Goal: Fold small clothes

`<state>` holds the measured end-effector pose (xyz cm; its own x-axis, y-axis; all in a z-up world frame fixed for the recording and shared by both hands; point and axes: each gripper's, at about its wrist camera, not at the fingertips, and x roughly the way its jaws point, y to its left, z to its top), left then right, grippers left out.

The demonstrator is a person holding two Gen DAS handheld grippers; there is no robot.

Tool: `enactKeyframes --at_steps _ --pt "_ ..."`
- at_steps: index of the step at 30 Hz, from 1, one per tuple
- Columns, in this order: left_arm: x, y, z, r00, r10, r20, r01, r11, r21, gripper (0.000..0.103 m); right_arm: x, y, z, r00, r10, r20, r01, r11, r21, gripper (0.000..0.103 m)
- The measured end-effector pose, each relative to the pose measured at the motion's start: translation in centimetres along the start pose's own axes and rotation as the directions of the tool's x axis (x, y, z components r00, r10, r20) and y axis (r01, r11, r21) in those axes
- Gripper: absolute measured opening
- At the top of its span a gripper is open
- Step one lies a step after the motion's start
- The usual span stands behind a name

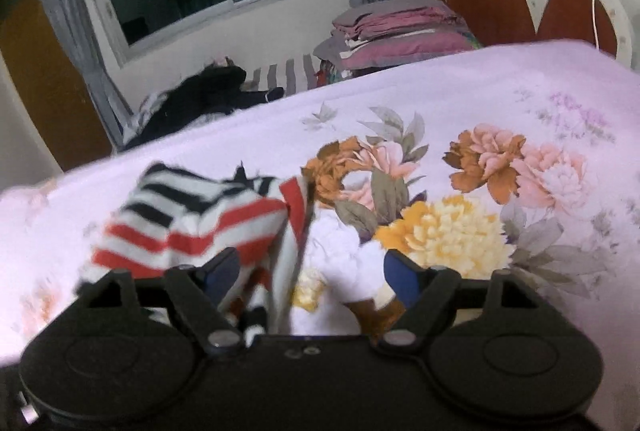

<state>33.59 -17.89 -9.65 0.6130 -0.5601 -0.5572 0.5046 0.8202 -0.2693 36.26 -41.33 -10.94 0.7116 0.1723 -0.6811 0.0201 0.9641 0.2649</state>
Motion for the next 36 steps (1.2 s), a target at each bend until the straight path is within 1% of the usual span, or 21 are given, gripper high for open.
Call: enactKeyframes --at_steps 1,3,4,6,8,9,11,12,16,18,19,20,21,23,25,27,29,30,32,34,36 --pt "-0.5 0.0 -0.1 1.0 -0.014 -0.002 0.014 1.0 -0.005 0.061 0.2 0.0 0.1 0.999 0.045 -0.026 -0.044 0.999 0.026 0.08" --pt "-2.3 0.2 -0.3 1.0 -0.01 0.009 0.01 1.0 -0.018 0.061 0.7 0.4 -0.1 0.989 0.119 -0.084 -0.113 0.991 0.076 0.08" --pt "-3.3 0.8 -0.3 1.0 -0.002 0.022 0.002 1.0 -0.028 0.061 1.0 0.7 -0.3 0.982 0.156 -0.11 -0.146 0.985 0.093 0.079" --pt "-5.1 2.0 -0.3 0.998 0.035 0.052 -0.032 0.998 -0.058 0.061 1.9 1.2 -0.9 0.961 0.228 -0.159 -0.209 0.969 0.13 0.073" --pt "-6.4 3.6 -0.1 0.993 0.084 0.078 -0.077 0.993 -0.085 0.061 2.9 1.6 -1.4 0.946 0.257 -0.198 -0.228 0.961 0.158 0.064" --pt "-7.0 4.4 -0.1 0.989 0.116 0.089 -0.108 0.99 -0.093 0.061 3.5 1.7 -1.6 0.942 0.259 -0.215 -0.226 0.96 0.166 0.064" --pt "-7.2 6.0 0.0 0.981 0.173 0.091 -0.163 0.981 -0.103 0.061 4.4 1.7 -2.0 0.93 0.276 -0.241 -0.231 0.952 0.199 0.059" --pt "-7.2 7.0 0.0 0.975 0.208 0.084 -0.197 0.973 -0.12 0.061 4.8 1.6 -2.2 0.927 0.281 -0.249 -0.231 0.95 0.209 0.058" --pt "-5.9 10.0 0.0 0.958 0.28 0.063 -0.265 0.946 -0.185 0.061 6.9 1.5 -2.7 0.911 0.309 -0.274 -0.234 0.933 0.273 0.057" --pt "-4.8 10.9 -0.1 0.954 0.294 0.052 -0.277 0.937 -0.212 0.061 7.4 2.0 -2.9 0.915 0.306 -0.263 -0.236 0.935 0.264 0.057" --pt "-4.5 11.3 -0.2 0.953 0.299 0.044 -0.281 0.931 -0.23 0.061 7.5 2.4 -2.8 0.919 0.298 -0.259 -0.235 0.94 0.248 0.054" --pt "-4.3 11.6 -0.3 0.954 0.295 0.045 -0.276 0.929 -0.245 0.061 7.7 2.8 -2.7 0.922 0.292 -0.256 -0.236 0.945 0.228 0.045" --pt "-4.0 11.8 -0.3 0.953 0.298 0.047 -0.277 0.927 -0.255 0.061 7.8 3.2 -2.6 0.924 0.286 -0.253 -0.235 0.948 0.213 0.04" --pt "-3.4 11.7 0.1 0.953 0.299 0.054 -0.275 0.925 -0.263 0.061 7.7 3.7 -2.4 0.939 0.249 -0.237 -0.214 0.963 0.165 0.025" --pt "-2.6 11.5 0.7 0.952 0.3 0.061 -0.275 0.926 -0.259 0.061 7.0 4.5 -1.9 0.955 0.219 -0.199 -0.203 0.974 0.098 0.022" --pt "-1.9 11.3 1.1 0.955 0.289 0.062 -0.265 0.931 -0.249 0.061 5.6 6.0 -1.1 0.976 0.174 -0.133 -0.179 0.984 -0.022 0.021" --pt "-1.3 11.0 1.4 0.959 0.277 0.063 -0.255 0.936 -0.243 0.061 4.1 7.1 -0.3 0.987 0.147 -0.058 -0.153 0.981 -0.117 0.02" --pt "-1.0 10.8 1.5 0.96 0.273 0.065 -0.251 0.938 -0.237 0.061 3.6 7.2 0.0 0.99 0.138 -0.032 -0.142 0.98 -0.141 0.02" --pt "-0.3 10.4 1.5 0.962 0.264 0.063 -0.243 0.942 -0.233 0.061 3.5 6.7 0.4 0.992 0.123 -0.032 -0.126 0.979 -0.162 0.02" --pt "0.6 10.1 1.3 0.968 0.247 0.047 -0.229 0.943 -0.242 0.061 4.4 5.3 -0.1 0.996 0.076 -0.052 -0.083 0.984 -0.157 0.02" --pt "1.4 9.7 1.0 0.969 0.242 0.044 -0.226 0.948 -0.225 0.062 5.9 3.2 -0.9 0.994 0.051 -0.094 -0.057 0.996 -0.062 0.02"
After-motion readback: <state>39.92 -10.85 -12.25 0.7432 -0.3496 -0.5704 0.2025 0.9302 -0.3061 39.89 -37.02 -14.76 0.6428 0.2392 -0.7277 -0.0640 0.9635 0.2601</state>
